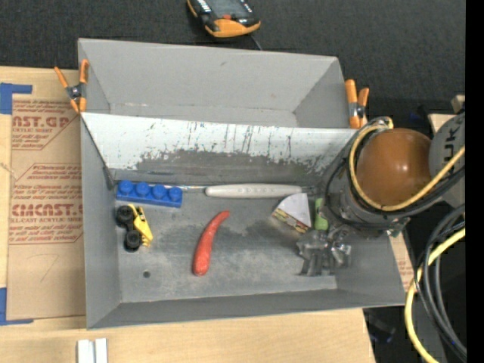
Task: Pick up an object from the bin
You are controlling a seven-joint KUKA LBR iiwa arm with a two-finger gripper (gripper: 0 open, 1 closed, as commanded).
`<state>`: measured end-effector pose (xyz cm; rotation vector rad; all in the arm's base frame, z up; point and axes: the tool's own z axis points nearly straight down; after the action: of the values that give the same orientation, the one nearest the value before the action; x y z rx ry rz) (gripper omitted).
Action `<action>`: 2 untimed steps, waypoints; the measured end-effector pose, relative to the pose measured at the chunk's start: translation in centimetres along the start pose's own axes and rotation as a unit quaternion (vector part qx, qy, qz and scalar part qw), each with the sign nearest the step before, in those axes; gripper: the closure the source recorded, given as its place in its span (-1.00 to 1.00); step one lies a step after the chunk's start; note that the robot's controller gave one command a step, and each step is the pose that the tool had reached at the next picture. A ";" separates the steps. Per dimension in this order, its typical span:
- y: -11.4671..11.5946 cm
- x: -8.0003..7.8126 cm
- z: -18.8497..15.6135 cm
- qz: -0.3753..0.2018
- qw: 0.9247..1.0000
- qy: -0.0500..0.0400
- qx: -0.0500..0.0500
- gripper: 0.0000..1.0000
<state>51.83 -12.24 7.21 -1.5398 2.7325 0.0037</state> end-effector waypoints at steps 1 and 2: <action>0.2 -0.1 -2.2 0.000 1.000 0.000 -0.003 1.00; 0.2 -0.1 -4.9 0.001 1.000 0.000 -0.002 1.00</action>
Offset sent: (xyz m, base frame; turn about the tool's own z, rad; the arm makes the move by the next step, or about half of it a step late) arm -0.0016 0.0013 0.0758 0.0008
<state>51.71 -12.08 12.09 -1.5386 2.7358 0.0105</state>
